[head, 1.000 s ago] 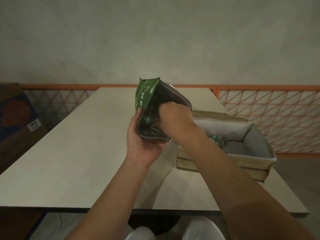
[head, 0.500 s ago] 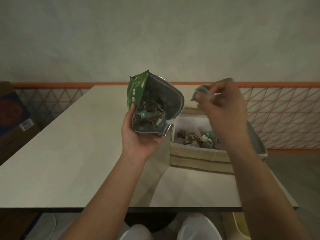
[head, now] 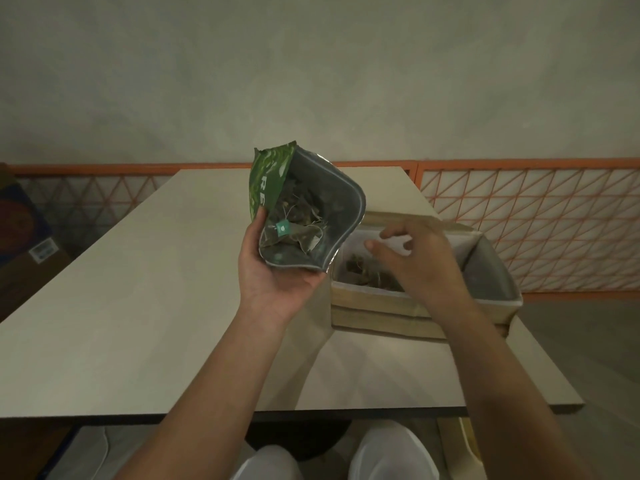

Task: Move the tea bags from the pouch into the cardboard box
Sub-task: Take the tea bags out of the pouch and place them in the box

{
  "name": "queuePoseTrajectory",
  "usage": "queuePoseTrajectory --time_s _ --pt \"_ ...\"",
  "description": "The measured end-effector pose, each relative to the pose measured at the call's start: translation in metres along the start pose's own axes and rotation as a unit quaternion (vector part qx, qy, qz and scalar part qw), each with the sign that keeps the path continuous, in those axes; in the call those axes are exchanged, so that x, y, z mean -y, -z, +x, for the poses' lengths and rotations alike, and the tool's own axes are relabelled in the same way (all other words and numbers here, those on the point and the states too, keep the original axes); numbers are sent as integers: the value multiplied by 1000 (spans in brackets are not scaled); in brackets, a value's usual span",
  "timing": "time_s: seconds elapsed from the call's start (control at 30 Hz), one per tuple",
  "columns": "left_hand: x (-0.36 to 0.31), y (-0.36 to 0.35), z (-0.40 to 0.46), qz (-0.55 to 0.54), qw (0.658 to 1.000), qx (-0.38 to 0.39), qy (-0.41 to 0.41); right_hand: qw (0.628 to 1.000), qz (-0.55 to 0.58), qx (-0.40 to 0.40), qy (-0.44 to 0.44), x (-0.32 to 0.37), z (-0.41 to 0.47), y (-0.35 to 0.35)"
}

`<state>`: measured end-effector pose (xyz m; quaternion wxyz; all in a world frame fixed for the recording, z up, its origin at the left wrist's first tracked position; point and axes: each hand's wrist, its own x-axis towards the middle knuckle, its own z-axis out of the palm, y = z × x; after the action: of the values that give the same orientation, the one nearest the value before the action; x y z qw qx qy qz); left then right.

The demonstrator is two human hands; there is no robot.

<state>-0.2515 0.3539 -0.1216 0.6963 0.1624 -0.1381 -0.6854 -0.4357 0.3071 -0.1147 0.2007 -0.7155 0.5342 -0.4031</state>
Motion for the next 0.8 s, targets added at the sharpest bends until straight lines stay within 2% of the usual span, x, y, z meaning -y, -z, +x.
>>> queuePoseTrajectory --time_s 0.13,0.2,0.3,0.43,0.6,0.7,0.8 --pt "0 0 1 9 1000 -5 -7 981 68 -129 129 29 -8 -7" --pt "2 -2 0 17 1000 -9 -12 969 32 -126 208 45 -10 -14" --pt "2 -3 -3 22 999 -19 -16 958 -53 -55 276 63 -7 -31" --pt "0 2 -4 28 999 -28 -12 941 -189 34 279 79 6 -51" --pt "-4 2 -4 25 999 -31 -16 911 -336 50 233 90 16 -66" --pt "-6 3 -3 27 999 -31 -20 908 -344 61 230 92 16 -65" --pt "-9 4 -3 38 998 -32 -25 928 -276 96 231 89 15 -55"
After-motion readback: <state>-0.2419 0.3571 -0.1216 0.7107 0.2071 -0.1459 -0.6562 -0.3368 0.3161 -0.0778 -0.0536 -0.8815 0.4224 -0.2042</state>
